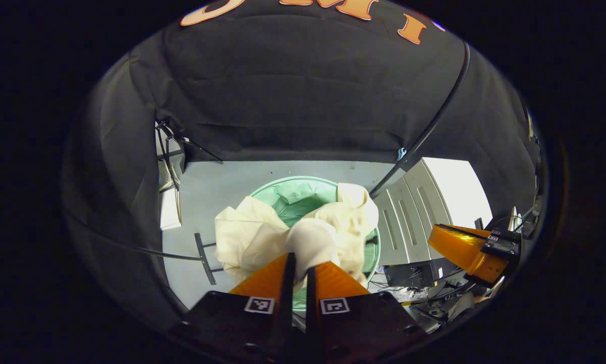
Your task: Grasp the clothes on the hanger with both hands and then place them into the laundry hamper below.
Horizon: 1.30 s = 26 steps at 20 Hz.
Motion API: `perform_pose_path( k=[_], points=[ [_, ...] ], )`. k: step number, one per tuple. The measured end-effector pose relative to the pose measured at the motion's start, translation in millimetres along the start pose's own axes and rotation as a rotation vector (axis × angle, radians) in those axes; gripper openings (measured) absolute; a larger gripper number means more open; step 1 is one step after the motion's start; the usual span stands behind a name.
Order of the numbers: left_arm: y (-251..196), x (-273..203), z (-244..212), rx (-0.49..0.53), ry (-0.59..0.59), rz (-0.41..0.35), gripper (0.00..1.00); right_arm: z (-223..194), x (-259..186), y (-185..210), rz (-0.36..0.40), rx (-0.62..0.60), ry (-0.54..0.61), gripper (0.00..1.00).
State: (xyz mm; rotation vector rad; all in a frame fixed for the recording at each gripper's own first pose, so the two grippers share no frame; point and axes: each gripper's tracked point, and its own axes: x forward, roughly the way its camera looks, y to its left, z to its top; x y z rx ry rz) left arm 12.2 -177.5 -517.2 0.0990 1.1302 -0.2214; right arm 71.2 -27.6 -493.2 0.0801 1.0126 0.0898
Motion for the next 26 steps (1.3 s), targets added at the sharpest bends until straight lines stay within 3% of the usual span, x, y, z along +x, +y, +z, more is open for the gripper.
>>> perform_pose_path(
  k=[1,2,3,4,5,6,7,8,10,11,12,14,21,26],
  points=[
    [2.0,-3.1,1.6,0.001,-0.007,0.008,0.25,-0.3,-3.9,-1.9,-0.001,0.008,0.002,0.16],
    [3.3,-5.4,1.3,0.003,-0.011,0.011,0.42,1.0,-5.6,-3.2,0.003,0.017,-0.002,0.12],
    [2.9,-9.2,2.9,0.004,-0.017,0.006,0.59,1.7,-10.3,-5.6,0.002,0.021,-0.006,0.25],
    [5.9,-12.9,3.8,0.005,-0.023,0.016,0.52,0.0,-14.5,-11.6,-0.004,0.024,-0.008,0.28],
    [5.5,-18.7,3.8,0.004,-0.027,0.013,0.60,-0.1,-19.9,-15.2,-0.009,0.026,-0.013,0.31],
    [7.2,-24.4,5.8,0.007,-0.038,0.013,0.73,0.6,-25.0,-16.2,-0.009,0.023,-0.018,0.43],
    [10.4,-29.1,7.8,0.012,-0.050,0.025,0.87,1.6,-31.4,-18.2,-0.014,0.017,-0.024,0.32],
    [11.8,-38.8,9.6,0.022,-0.063,0.032,1.00,3.2,-37.4,-20.0,-0.018,0.007,-0.032,0.41],
    [18.9,-55.5,15.2,0.046,-0.099,0.061,0.96,7.6,-51.4,-25.0,-0.029,-0.012,-0.051,0.66],
    [18.7,-66.6,19.8,0.054,-0.118,0.068,0.98,11.4,-58.8,-26.7,-0.031,-0.024,-0.061,0.72],
    [17.5,-77.6,23.0,0.061,-0.140,0.076,0.99,17.9,-66.8,-25.5,-0.029,-0.035,-0.073,0.85],
    [15.3,-98.4,35.3,0.069,-0.192,0.083,0.99,33.3,-86.5,-25.4,-0.022,-0.059,-0.109,0.93],
    [2.7,-200.4,99.5,0.044,-0.447,0.124,0.98,115.5,-179.9,-24.5,0.010,-0.187,-0.304,0.93],
    [3.3,-287.7,141.0,0.010,-0.652,0.171,0.98,174.7,-255.5,-23.3,0.058,-0.213,-0.486,0.93]
  ],
)
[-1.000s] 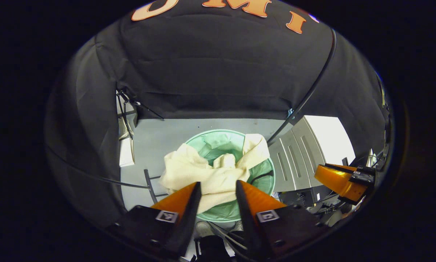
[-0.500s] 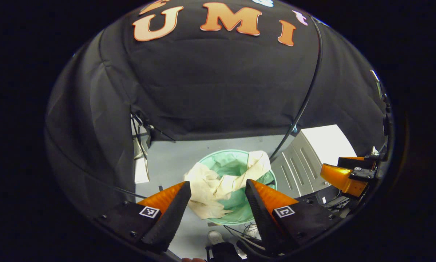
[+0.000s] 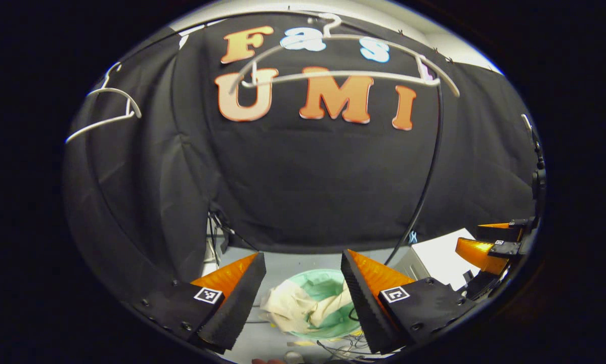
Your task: Grasp the clothes on the hanger with both hands and then place them into the laundry hamper below.
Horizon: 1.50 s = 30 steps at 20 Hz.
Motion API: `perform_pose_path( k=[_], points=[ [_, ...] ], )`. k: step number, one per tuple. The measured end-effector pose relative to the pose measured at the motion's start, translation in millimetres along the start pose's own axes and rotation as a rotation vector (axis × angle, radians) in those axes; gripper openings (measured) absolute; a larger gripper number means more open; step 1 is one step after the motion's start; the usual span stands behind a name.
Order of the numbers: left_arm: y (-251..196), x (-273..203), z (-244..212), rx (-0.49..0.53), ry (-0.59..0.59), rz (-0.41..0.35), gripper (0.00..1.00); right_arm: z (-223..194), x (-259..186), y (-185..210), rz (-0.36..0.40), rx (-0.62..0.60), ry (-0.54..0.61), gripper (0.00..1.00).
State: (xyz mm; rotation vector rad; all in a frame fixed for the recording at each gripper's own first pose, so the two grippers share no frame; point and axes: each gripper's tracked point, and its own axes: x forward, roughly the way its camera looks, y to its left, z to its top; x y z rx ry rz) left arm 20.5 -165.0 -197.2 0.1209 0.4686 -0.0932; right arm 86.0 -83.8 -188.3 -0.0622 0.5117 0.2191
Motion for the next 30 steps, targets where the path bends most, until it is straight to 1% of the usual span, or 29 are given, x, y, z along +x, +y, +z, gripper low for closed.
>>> perform_pose_path(
  k=[2,3,4,5,6,8,9,10,11,13,15,16,17,18,19,23,24,27,29,30],
  points=[
    [7.1,-18.9,35.4,0.004,-0.086,0.023,0.98,34.5,-20.0,-5.5,0.009,-0.009,-0.076,0.93],
    [9.3,-29.5,50.8,-0.005,-0.122,0.029,1.00,50.0,-29.6,-10.1,0.012,-0.013,-0.115,0.93],
    [12.9,-34.5,65.5,-0.019,-0.156,0.031,0.95,65.0,-39.4,-14.6,0.016,-0.014,-0.150,0.93],
    [17.2,-46.2,84.4,-0.029,-0.193,0.041,1.00,76.7,-49.4,-19.2,0.019,-0.015,-0.182,0.93],
    [20.6,-57.8,99.9,-0.033,-0.235,0.054,0.98,87.5,-61.9,-23.8,0.019,-0.015,-0.218,0.92],
    [24.3,-79.2,132.4,-0.026,-0.339,0.076,0.98,113.9,-88.0,-34.7,0.019,-0.018,-0.288,0.92],
    [25.7,-89.0,150.0,-0.018,-0.390,0.088,0.94,124.4,-99.6,-38.6,0.020,-0.022,-0.319,0.92],
    [23.6,-100.1,163.9,-0.010,-0.439,0.095,0.94,133.4,-109.8,-43.5,0.020,-0.023,-0.347,0.92],
    [19.1,-109.1,178.2,-0.003,-0.478,0.099,0.99,141.3,-117.9,-49.6,0.016,-0.021,-0.372,0.92],
    [13.3,-123.0,200.6,-0.013,-0.532,0.103,0.97,151.7,-134.7,-59.8,0.009,-0.015,-0.413,0.92],
    [10.5,-128.9,206.5,-0.041,-0.558,0.103,0.94,158.8,-147.4,-74.2,-0.011,-0.009,-0.446,0.92],
    [9.9,-129.0,207.8,-0.048,-0.569,0.106,0.94,161.3,-152.4,-80.3,-0.021,-0.003,-0.462,0.96],
    [7.7,-129.2,209.8,-0.045,-0.578,0.108,0.94,162.1,-156.5,-83.6,-0.026,0.004,-0.475,0.92],
    [6.6,-130.3,209.6,-0.037,-0.586,0.109,0.95,163.5,-160.0,-87.3,-0.029,0.014,-0.486,0.92],
    [3.5,-130.2,211.8,-0.029,-0.591,0.111,0.96,163.9,-162.5,-92.8,-0.039,0.023,-0.495,1.00],
    [-15.2,-122.8,207.9,-0.026,-0.578,0.084,0.97,161.7,-162.3,-104.5,-0.055,0.033,-0.498,1.00],
    [-19.0,-123.5,205.6,-0.026,-0.571,0.082,0.94,162.7,-162.7,-107.4,-0.061,0.034,-0.501,1.00],
    [-11.9,-124.7,203.2,-0.042,-0.556,0.105,0.94,162.5,-165.2,-111.5,-0.062,0.029,-0.504,1.00],
    [-8.8,-127.1,202.6,-0.053,-0.556,0.127,0.94,161.9,-166.5,-118.7,-0.080,0.012,-0.508,1.00],
    [-5.6,-129.8,203.7,-0.059,-0.563,0.145,0.97,163.8,-165.6,-122.5,-0.089,0.005,-0.510,1.00]
  ],
)
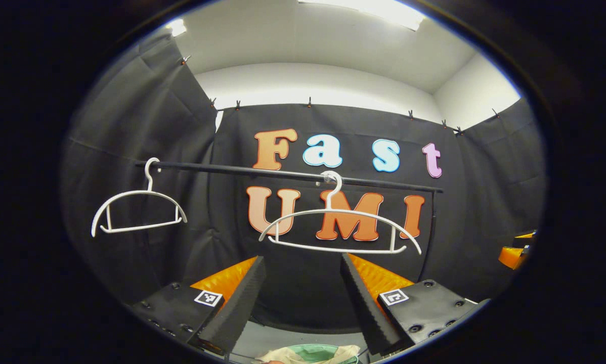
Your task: Grasp the clothes on the hanger with both hands and then place them into the laundry hamper below.
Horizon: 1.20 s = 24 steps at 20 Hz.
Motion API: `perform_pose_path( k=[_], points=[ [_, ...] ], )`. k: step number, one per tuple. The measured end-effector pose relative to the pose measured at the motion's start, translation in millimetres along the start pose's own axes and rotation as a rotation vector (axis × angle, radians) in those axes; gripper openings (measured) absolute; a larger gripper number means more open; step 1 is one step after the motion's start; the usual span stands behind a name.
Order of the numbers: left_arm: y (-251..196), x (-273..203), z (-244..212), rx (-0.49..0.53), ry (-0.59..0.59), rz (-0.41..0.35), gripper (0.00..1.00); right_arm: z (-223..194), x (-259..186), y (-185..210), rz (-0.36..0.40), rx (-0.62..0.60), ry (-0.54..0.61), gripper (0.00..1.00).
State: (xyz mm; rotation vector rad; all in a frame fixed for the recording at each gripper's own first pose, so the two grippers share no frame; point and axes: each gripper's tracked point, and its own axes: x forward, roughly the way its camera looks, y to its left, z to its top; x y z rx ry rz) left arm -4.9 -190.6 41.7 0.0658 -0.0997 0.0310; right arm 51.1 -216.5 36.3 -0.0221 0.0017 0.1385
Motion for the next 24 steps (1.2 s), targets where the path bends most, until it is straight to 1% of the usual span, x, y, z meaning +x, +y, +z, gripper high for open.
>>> perform_pose_path(
  k=[1,2,3,5,8,9,10,11,12,14,15,17,20,23,24],
  points=[
    [3.8,-2.1,2.2,-0.002,-0.003,0.019,1.00,1.1,0.9,-2.0,0.000,0.000,-0.002,1.00],
    [10.2,-3.7,0.8,-0.005,-0.003,0.035,0.97,2.7,1.1,1.2,0.010,0.006,-0.002,1.00],
    [14.3,-4.2,-0.6,-0.006,-0.002,0.048,0.94,3.8,0.8,3.1,0.022,0.015,-0.002,0.92],
    [16.9,-3.9,-2.0,0.002,0.002,0.063,0.94,5.5,3.4,6.4,0.032,0.015,-0.008,0.92],
    [19.4,-3.3,-1.0,0.013,0.003,0.065,0.94,8.1,5.3,9.7,0.035,0.003,-0.013,0.92],
    [21.5,-3.4,0.4,0.018,0.003,0.069,0.97,9.0,6.4,12.8,0.038,0.004,-0.015,0.92],
    [25.1,-5.3,2.6,0.021,0.000,0.076,0.97,9.5,5.7,16.1,0.043,0.006,-0.015,0.92],
    [30.1,-6.0,4.9,0.023,-0.004,0.084,0.97,10.6,7.6,21.2,0.047,0.009,-0.015,0.92],
    [34.6,-6.8,7.8,0.021,-0.009,0.092,0.94,12.0,9.1,24.3,0.048,0.010,-0.018,0.92],
    [44.4,-8.0,10.6,0.017,-0.014,0.106,0.94,14.4,11.5,31.7,0.052,0.008,-0.022,0.92],
    [50.3,-6.8,12.2,0.019,-0.016,0.112,0.97,16.1,13.5,37.0,0.056,0.007,-0.025,0.92],
    [64.7,-9.2,13.2,0.032,-0.019,0.129,0.94,16.3,14.0,45.4,0.060,0.007,-0.024,0.92],
    [88.7,-5.6,12.2,0.052,-0.022,0.143,0.94,18.6,14.3,59.3,0.055,0.005,-0.027,0.92],
    [103.8,-1.2,13.2,0.050,-0.026,0.127,0.94,22.5,17.2,76.7,0.042,0.011,-0.031,0.92],
    [107.0,-0.3,12.4,0.047,-0.028,0.113,0.97,23.4,17.2,83.0,0.036,0.013,-0.034,0.92]
  ],
)
